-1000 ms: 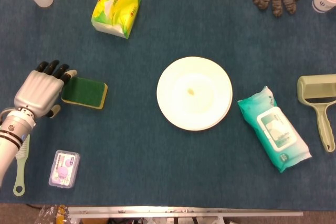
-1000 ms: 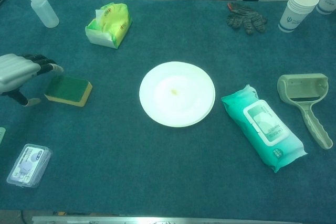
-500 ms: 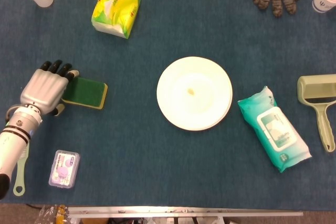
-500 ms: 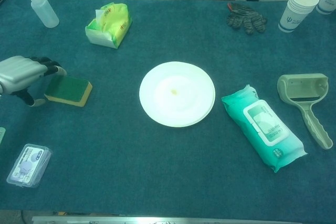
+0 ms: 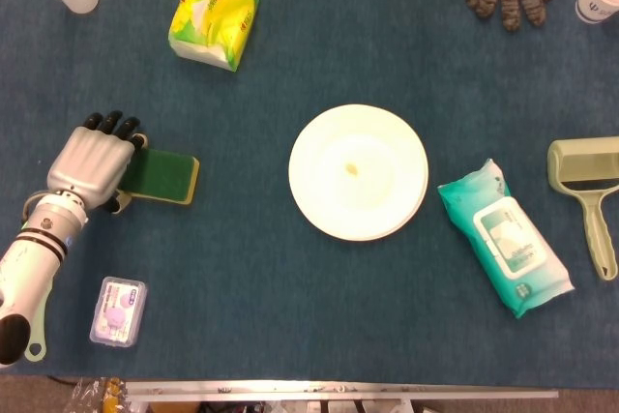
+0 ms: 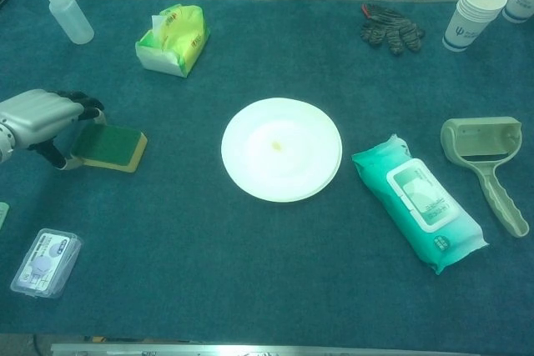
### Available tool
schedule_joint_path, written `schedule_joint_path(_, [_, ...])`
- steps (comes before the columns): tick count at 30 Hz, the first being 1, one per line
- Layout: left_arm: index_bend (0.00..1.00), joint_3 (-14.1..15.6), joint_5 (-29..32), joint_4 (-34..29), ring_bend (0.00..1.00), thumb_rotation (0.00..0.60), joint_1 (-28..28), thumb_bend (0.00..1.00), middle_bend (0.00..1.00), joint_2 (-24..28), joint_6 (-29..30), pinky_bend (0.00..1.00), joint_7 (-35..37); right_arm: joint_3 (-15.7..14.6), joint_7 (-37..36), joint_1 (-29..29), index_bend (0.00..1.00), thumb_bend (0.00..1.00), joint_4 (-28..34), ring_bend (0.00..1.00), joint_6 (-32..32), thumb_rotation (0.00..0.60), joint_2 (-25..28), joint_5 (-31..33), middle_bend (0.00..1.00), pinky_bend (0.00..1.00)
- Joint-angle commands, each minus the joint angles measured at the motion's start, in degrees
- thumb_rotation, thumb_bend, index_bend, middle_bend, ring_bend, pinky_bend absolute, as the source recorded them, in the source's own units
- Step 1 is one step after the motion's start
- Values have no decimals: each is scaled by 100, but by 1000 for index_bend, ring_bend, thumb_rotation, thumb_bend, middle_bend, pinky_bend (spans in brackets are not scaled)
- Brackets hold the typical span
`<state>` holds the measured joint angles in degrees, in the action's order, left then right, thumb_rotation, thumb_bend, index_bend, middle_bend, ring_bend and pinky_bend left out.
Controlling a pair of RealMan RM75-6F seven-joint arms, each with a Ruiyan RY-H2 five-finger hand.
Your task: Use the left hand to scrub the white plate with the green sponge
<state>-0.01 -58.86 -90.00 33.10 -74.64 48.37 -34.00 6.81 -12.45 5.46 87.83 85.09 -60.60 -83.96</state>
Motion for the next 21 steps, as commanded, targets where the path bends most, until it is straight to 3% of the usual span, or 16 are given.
schedule_joint_path(1, [306,-23,79,-74,71,545,8,266,150,14,95,97,64,-5,-30,2,302,324,-23,210,-6,589,-8,-10,315,405])
schedule_joint_path(6, [370,-39,79,-361,91,597,8,271,215,238,328,97,45,-4,-80,27,301,324,-75,211,-28,587,-35,-35,315,404])
schedule_joint_path(13, [391,-73,163,-976,92,600,192,295,239,550,659,97,-518,2,-142,77,301,325,-147,210,-64,587,-101,-68,315,404])
schedule_joint_path(21, [437,-87,465,-1536,95,599,476,301,258,470,1064,97,-1464,21,-212,162,302,324,-241,211,-161,588,-168,-69,315,404])
